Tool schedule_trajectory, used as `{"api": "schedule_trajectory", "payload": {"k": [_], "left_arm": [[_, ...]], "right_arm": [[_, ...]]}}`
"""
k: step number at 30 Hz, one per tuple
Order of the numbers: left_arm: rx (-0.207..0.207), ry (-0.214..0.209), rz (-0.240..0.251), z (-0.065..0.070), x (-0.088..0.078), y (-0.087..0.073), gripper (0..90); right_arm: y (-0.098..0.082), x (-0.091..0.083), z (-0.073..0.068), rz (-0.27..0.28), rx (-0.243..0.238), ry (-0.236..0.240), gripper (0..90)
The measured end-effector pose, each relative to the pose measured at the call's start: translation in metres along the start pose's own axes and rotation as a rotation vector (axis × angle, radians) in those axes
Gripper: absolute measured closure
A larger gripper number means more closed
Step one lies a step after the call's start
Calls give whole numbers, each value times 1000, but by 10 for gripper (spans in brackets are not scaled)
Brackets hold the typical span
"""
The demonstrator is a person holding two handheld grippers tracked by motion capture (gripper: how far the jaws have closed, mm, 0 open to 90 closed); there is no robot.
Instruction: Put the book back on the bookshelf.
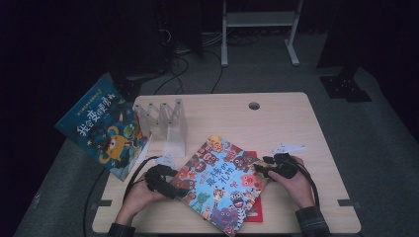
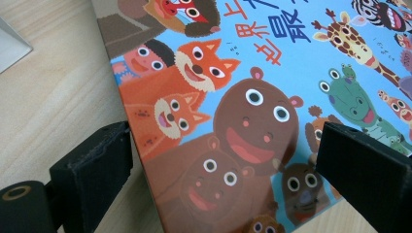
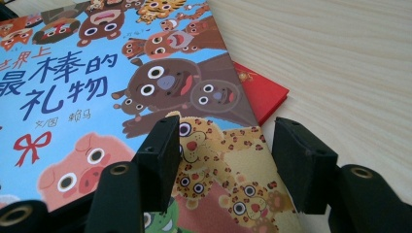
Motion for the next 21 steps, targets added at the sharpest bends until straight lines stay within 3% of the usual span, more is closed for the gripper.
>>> {"api": "schedule_trajectory", "payload": {"k": [5, 8, 10, 15, 21], "left_arm": [[-2, -4, 4, -1, 0, -1, 54], [-4, -4, 4, -1, 0, -2, 54], [-5, -5, 4, -1, 0, -2, 54], [-9, -7, 7, -1, 0, -2, 54], [-11, -10, 9, -2, 0, -2, 54]], "right_arm": [[-1, -11, -1, 15, -24, -31, 479], [-3, -27, -4, 31, -32, -52, 574], [-6, -37, -8, 38, -31, -39, 645], [-21, -51, -19, -4, -71, -8, 771], [-38, -57, -36, -44, -96, 54, 837]]}}
Point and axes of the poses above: each handheld gripper's, and its own axes: x roughly forward along the jaws, y roughly out of its top, z roughly to its right, the point moved 1 cm from there along x, roughly forward along the jaws, and after that the axes turned 2 degrees about y, right-handed, at the moved point
